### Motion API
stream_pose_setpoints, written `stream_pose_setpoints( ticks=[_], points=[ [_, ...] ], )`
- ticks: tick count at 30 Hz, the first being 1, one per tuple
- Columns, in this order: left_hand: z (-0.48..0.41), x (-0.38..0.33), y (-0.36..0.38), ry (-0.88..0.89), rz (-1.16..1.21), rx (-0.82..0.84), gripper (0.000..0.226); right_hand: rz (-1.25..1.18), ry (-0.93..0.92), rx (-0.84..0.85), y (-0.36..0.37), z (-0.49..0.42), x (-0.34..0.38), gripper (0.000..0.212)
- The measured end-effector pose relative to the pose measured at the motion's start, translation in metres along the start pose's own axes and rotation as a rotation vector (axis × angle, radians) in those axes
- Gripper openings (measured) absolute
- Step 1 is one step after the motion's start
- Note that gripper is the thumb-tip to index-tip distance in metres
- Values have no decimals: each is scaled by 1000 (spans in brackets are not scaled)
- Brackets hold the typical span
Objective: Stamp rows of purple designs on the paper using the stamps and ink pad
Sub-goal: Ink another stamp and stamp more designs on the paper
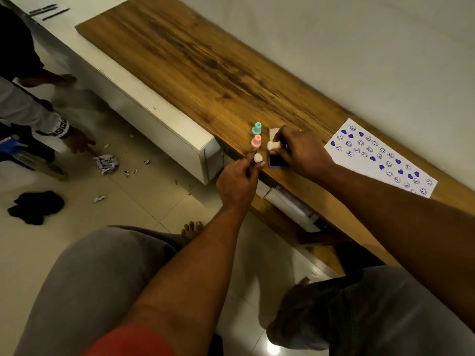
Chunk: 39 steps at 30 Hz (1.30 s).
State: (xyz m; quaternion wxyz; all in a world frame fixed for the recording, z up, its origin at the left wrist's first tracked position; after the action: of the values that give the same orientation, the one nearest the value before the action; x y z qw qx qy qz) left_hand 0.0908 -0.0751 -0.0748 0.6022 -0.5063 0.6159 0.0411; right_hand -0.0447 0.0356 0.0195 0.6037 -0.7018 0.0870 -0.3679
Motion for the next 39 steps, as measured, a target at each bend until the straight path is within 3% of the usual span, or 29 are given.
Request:
stream_pose_setpoints(
  ticks=[11, 19, 22, 26, 37, 39],
  points=[
    [-1, 0, 1, -32, -124, 94, 50, 3, 69, -47, -11, 21, -37, 26],
    [-3, -11, -9, -32, -149, 53, 55, 111, 79, -66, -14, 34, -52, 43],
    [-5, -27, -9, 65, -84, 60, 64, 290, -18, 6, -9, 27, -46, 45],
    [-10, -49, 7, 209, -150, 176, 76, 424, 38, 34, 1, 20, -48, 47],
    [-18, -49, 15, 87, -220, 192, 66, 561, 42, 172, 7, 18, -42, 53],
    [-18, -50, 13, 59, -198, 181, 66, 522, 4, 120, -11, 11, -29, 51]
  ],
)
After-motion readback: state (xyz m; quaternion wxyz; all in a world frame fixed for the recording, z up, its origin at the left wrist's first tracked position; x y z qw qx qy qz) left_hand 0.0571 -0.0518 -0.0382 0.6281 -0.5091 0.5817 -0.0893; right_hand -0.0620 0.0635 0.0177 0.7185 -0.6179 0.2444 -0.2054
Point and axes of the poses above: each hand's wrist, its own z-axis away from the middle knuckle, its own y-axis out of the palm, x = y × z, the point moved 6 cm from there along -z, towards the middle knuckle
